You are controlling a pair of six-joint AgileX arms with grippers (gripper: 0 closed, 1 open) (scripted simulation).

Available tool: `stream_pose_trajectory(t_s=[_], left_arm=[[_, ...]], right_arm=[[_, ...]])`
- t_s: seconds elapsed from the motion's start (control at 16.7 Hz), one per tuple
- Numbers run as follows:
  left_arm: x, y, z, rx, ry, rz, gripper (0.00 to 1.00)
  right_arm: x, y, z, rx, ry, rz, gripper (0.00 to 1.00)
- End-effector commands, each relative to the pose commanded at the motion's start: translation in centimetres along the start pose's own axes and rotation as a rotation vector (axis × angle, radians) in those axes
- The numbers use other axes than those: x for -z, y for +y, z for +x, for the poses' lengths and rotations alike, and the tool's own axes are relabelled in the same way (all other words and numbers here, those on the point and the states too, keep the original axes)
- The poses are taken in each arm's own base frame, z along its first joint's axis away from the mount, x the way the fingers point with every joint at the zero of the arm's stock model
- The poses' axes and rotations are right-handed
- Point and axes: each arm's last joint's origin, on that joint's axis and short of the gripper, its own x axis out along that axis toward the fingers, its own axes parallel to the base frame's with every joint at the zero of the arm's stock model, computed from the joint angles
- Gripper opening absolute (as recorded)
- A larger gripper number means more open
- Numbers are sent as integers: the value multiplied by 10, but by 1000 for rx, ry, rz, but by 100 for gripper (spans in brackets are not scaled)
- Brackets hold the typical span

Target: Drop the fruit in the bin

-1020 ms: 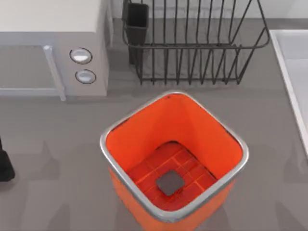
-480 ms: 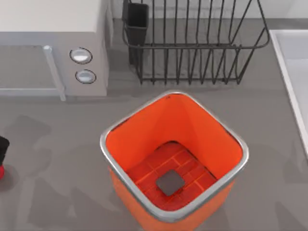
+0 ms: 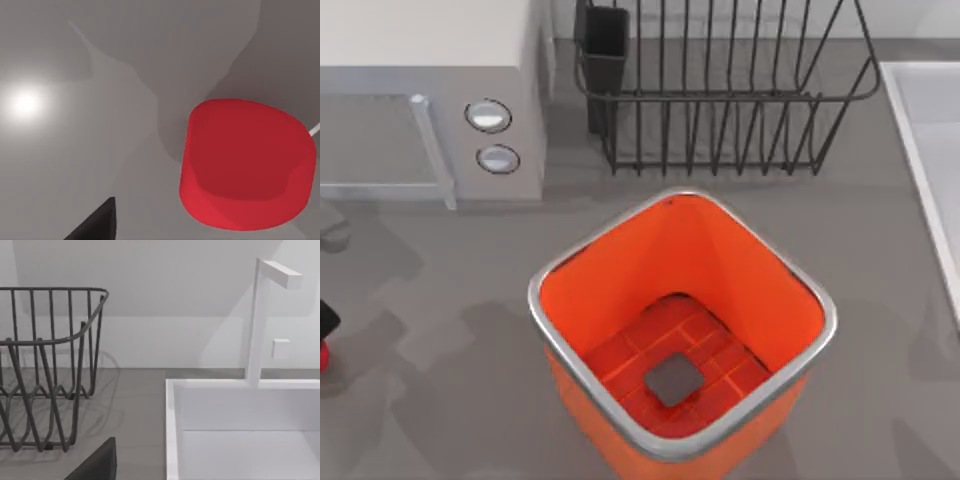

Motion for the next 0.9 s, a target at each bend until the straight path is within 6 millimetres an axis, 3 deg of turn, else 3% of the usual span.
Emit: stream_pose_trajectory(t_s=[0.54, 0.9], left_arm=[[-5, 6, 9, 64, 52, 48, 100], [-4, 6, 54, 60, 49, 45, 100]], right_arm=[[0, 0, 0, 0, 0, 0, 100], [0, 0, 0, 0, 0, 0, 100]])
